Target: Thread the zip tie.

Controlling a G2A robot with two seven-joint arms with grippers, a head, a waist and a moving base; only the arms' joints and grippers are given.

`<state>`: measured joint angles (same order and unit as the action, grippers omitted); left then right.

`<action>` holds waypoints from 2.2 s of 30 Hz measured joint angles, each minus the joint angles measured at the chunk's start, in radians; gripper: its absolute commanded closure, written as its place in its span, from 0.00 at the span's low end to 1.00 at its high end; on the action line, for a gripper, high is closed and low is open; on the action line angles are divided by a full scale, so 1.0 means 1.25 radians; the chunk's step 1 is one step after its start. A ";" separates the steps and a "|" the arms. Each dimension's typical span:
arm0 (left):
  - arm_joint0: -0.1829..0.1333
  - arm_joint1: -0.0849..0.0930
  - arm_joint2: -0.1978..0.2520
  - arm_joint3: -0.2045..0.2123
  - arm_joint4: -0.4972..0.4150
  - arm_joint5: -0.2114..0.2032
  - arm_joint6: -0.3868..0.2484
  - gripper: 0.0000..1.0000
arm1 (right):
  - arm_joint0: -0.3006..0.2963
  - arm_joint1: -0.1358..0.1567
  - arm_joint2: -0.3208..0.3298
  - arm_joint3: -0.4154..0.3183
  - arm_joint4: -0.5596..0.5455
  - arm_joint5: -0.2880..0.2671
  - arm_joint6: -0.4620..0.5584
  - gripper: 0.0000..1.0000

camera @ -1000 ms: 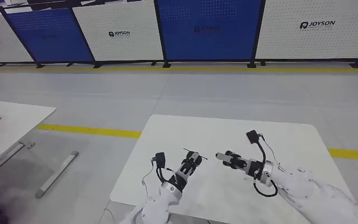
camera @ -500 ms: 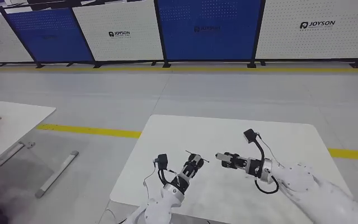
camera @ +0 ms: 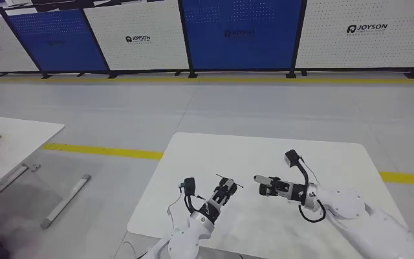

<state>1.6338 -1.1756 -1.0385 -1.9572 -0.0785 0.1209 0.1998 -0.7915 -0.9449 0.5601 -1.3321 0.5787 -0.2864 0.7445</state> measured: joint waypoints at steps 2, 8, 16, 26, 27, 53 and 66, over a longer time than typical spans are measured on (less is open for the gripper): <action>0.000 0.000 0.000 0.000 0.000 0.000 0.000 1.00 | 0.001 -0.001 -0.001 0.003 0.002 0.002 0.001 0.00; 0.000 0.000 0.000 0.000 0.000 0.000 0.000 1.00 | 0.001 0.000 0.000 0.001 0.000 0.000 -0.001 0.00; -0.003 -0.001 0.003 0.003 0.000 -0.002 -0.003 1.00 | -0.002 -0.002 -0.001 -0.001 0.001 0.006 0.005 0.00; -0.034 -0.017 0.027 0.025 -0.012 0.035 0.054 1.00 | 0.034 -0.048 -0.018 0.078 0.031 -0.044 0.139 0.00; -0.034 -0.017 0.027 0.025 -0.012 0.035 0.054 1.00 | 0.034 -0.047 -0.018 0.078 0.031 -0.043 0.139 0.00; -0.045 -0.030 0.045 0.029 -0.033 0.039 0.035 1.00 | 0.014 -0.063 0.011 0.055 0.025 0.012 0.142 0.04; -0.030 -0.035 0.030 0.020 -0.032 0.027 0.035 1.00 | -0.012 -0.071 0.055 0.046 -0.005 0.040 0.158 0.84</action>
<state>1.5968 -1.2195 -1.0004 -1.9321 -0.1187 0.1541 0.2432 -0.8064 -1.0342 0.6284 -1.2742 0.5722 -0.2368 0.9425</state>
